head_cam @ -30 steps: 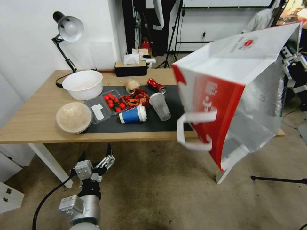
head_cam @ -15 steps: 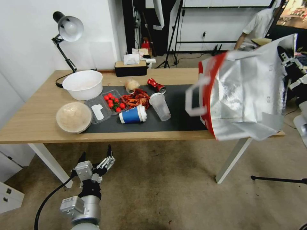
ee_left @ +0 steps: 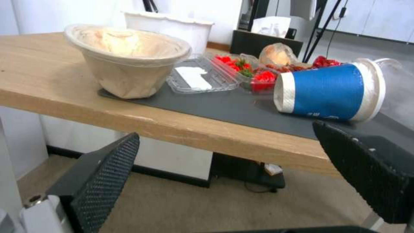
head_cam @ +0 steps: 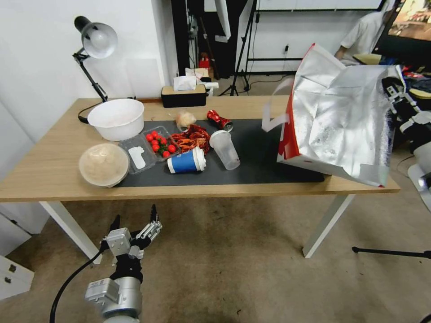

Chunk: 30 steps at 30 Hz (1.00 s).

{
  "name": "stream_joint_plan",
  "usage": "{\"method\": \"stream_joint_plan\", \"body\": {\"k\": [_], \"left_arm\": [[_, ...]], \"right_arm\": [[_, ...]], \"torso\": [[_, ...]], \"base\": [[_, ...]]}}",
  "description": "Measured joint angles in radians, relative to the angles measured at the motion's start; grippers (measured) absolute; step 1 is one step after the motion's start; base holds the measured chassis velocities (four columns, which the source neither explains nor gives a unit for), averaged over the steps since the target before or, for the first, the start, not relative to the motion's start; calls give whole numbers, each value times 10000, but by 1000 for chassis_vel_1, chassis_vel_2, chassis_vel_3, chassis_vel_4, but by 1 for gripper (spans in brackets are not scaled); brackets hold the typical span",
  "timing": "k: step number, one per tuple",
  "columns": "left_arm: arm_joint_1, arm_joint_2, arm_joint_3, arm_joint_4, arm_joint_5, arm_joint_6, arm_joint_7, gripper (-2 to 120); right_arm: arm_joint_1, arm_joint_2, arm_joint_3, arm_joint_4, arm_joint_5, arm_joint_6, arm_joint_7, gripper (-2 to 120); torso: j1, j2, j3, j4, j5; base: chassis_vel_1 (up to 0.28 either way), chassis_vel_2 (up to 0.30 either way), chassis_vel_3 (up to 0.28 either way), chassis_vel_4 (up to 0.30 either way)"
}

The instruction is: Pick up the food delivery bag from the floor and place it on the table.

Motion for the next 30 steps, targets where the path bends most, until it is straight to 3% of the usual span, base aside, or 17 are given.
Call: {"method": "stream_joint_plan", "body": {"k": [16, 30], "left_arm": [[98, -72, 69, -93, 150, -66, 11, 100], [150, -139, 99, -174, 221, -131, 12, 100]], "right_arm": [[10, -282, 60, -140, -166, -328, -444, 0], [122, -440, 15, -246, -1095, 82, -771, 52]], "torso": [[0, -1, 0, 0, 0], [0, -1, 0, 0, 0]], "base": [[0, 0, 0, 0], [0, 0, 0, 0]]}}
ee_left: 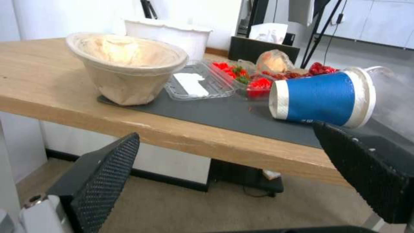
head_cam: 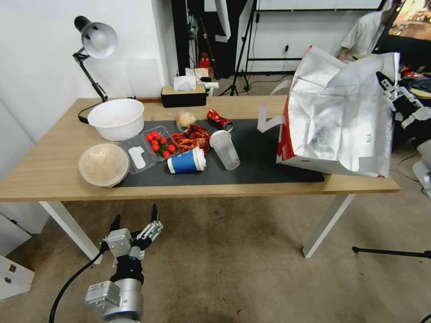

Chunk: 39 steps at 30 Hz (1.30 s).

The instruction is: Pick up the food delivery bag from the floor and place it on the table.

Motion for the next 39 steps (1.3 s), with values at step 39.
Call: {"method": "stream_joint_plan", "body": {"k": [39], "left_arm": [[31, 13, -149, -274, -48, 33, 244, 100]], "right_arm": [[-1051, 591, 103, 514, -3061, 430, -345, 100]], "torso": [[0, 0, -1, 0, -1]], "base": [[0, 0, 0, 0]]}}
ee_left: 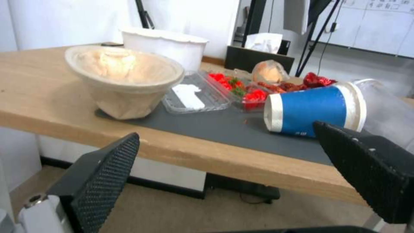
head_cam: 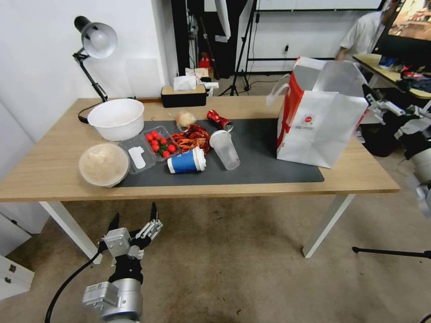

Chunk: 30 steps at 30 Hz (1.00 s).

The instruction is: Pick up the food delivery bag from the floor and place it on the table.

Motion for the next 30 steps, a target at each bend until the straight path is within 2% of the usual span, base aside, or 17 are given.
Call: {"method": "stream_joint_plan", "body": {"k": [6, 10, 21, 23, 30], "left_arm": [[-31, 88, -174, -90, -21, 3, 217, 100], [-60, 169, -262, -85, -54, 15, 319, 100], [-88, 215, -319, 89, 30, 1, 644, 100], [-92, 210, -320, 112, 43, -10, 659, 100], [-103, 192, -319, 222, 216, -190, 852, 100]], "right_arm": [[-693, 327, 141, 287, -1035, 129, -126, 100], [-1375, 830, 169, 597, -1894, 340, -140, 100], [-3071, 2580, -87, 1323, -4506, 1008, 35, 100], [-3187, 2695, -115, 1374, -4655, 1033, 65, 100], [-4384, 3851, -445, 1891, -5845, 1580, 231, 100]], "torso": [[0, 0, 0, -1, 0], [0, 0, 0, -1, -1], [0, 0, 0, -1, -1], [0, 0, 0, -1, -2], [-1, 0, -1, -1, -1]], "base": [[0, 0, 0, 0], [0, 0, 0, 0], [0, 0, 0, 0], [0, 0, 0, 0], [0, 0, 0, 0]]}}
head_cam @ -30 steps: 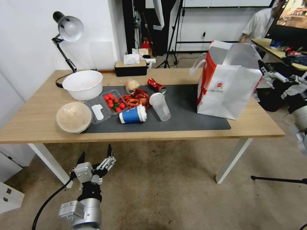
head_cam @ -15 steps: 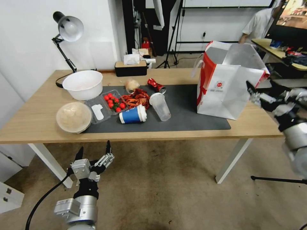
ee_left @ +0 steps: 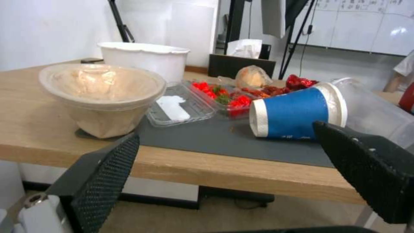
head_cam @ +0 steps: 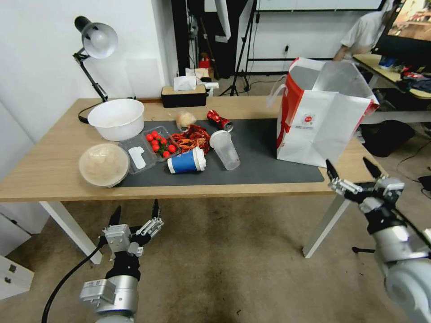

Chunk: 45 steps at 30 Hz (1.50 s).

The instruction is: Pick up the food delivery bag from the floor and place it on the table.

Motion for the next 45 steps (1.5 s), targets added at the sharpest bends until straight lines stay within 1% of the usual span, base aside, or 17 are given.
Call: {"method": "stream_joint_plan", "body": {"k": [1, 5, 9, 12, 13, 14, 20, 38, 45], "left_arm": [[0, 0, 0, 0, 0, 0, 0, 100], [4, 10, 10, 69, 115, -70, 22, 100], [-5, 14, 21, 119, 190, -79, -12, 100], [-21, 15, 54, 194, 312, -91, -75, 100], [-21, 15, 54, 194, 312, -91, -75, 100], [-21, 17, 61, 221, 340, -114, -84, 100], [-3, 19, 89, 303, 462, -159, -45, 100], [150, 5, 78, 415, 695, -345, -58, 100], [168, 17, 135, 413, 661, -346, -179, 100]], "right_arm": [[0, 0, 0, 0, 0, 0, 0, 100], [-424, 513, -130, 195, -496, 236, 57, 100], [-539, 714, -216, 241, -642, 313, 56, 100], [-699, 1248, -497, 267, -1104, 478, 6, 100], [-699, 1248, -497, 267, -1104, 478, 6, 100], [-761, 1491, -723, 261, -1319, 542, -32, 100], [-775, 1952, -1186, 40, -1834, 802, -170, 100], [-541, 2005, -1552, -451, -2279, 1232, -545, 100], [-442, 1968, -1668, -552, -2353, 1375, -621, 100]], "torso": [[0, 0, 0, 0, 0], [0, 0, 0, 0, 0], [0, 0, 0, 0, 0], [0, -1, 1, 1, 1], [0, -1, 1, 1, 1], [0, -1, 1, 0, 1], [0, -1, 2, 0, 1], [0, -2, 2, 1, 2], [1, -2, 2, 1, 2]], "base": [[0, 0, 0, 0], [0, 0, 0, 0], [0, 0, 0, 0], [0, 0, 0, 0], [0, 0, 0, 0], [0, 0, 0, 0], [0, 0, 0, 0], [0, 0, 0, 0], [0, 0, 0, 0]]}}
